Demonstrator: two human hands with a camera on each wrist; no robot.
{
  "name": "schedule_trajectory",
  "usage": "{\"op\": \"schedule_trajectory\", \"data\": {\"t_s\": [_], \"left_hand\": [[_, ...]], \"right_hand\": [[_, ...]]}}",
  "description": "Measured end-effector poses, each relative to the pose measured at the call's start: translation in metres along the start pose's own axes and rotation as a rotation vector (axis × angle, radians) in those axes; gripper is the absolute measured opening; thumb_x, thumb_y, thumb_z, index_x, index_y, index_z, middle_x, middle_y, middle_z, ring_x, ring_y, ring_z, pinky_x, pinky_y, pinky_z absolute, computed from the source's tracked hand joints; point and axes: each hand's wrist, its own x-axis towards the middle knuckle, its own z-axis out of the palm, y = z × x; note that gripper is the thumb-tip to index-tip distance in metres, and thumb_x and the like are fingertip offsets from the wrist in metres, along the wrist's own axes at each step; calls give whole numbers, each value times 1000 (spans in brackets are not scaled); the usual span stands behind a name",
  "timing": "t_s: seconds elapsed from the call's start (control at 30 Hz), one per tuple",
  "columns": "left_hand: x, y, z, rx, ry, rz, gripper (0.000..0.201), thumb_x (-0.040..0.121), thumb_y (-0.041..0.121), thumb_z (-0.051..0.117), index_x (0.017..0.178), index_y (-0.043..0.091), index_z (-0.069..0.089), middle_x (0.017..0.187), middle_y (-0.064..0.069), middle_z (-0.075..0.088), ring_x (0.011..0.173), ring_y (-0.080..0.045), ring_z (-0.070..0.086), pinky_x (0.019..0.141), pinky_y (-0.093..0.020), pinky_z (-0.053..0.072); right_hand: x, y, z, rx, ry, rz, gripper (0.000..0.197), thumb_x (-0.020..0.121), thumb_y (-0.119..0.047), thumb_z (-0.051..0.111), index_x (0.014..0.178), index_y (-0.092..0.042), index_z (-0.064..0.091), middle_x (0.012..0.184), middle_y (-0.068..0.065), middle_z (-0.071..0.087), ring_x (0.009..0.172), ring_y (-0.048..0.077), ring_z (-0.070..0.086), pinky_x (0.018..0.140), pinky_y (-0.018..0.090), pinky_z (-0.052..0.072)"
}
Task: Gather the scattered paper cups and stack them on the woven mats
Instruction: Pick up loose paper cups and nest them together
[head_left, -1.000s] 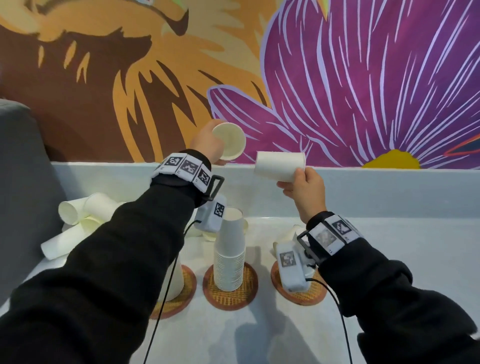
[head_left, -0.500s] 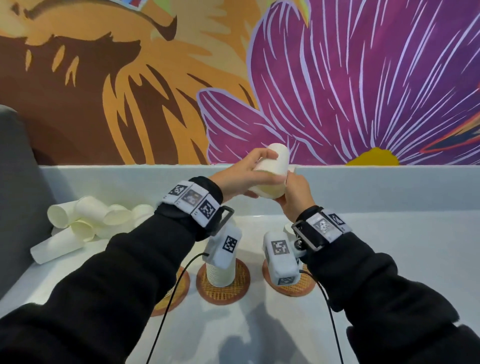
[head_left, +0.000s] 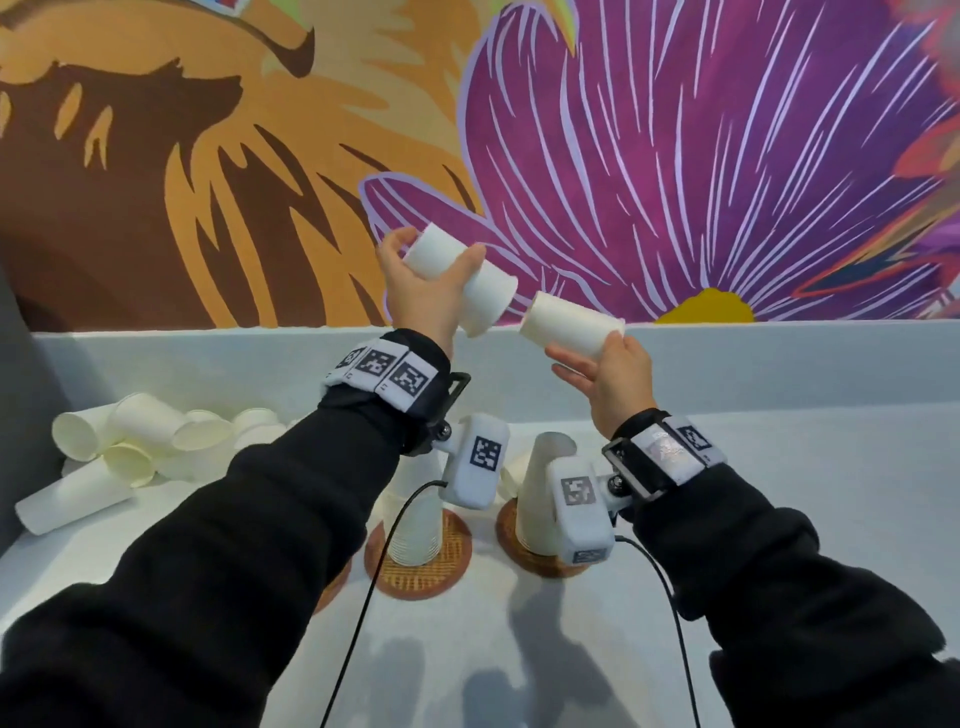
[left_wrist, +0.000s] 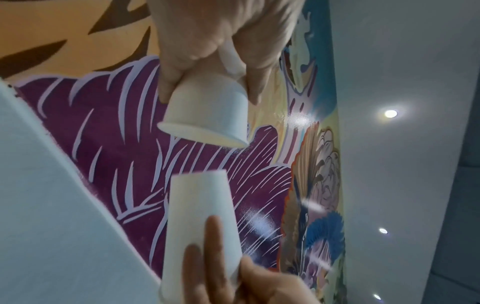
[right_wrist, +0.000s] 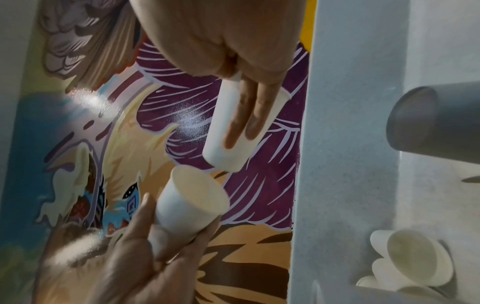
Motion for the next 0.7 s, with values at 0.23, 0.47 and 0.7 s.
{"op": "schedule_trajectory", "data": {"t_s": [0.23,0.47,0.7], "left_hand": [[-18,-23,27,192,-353,-39,58,76,18,77,118,29,38,107,4,50,92,-14,54,80,-41,56],[-39,-32,42,185,-458,77,68,65,14,85,112,26,38,106,2,53,93,-14,55,83,-38,55],[-51,-56,52,428,-618,241,70,65,18,85,111,32,33,111,0,53,93,-21,57,81,-34,56]], "right_hand": [[-4,-8,-27,61,-169,300,33,103,-24,30,125,-2,42,61,7,55,25,6,28,46,23,54],[4,-2,-48,250,-269,575,48,103,-38,21,109,2,48,43,4,52,20,7,22,43,20,53],[12,-6,-57,-277,-391,496,65,97,-57,11,98,-11,57,76,7,57,38,9,32,44,21,42]]}}
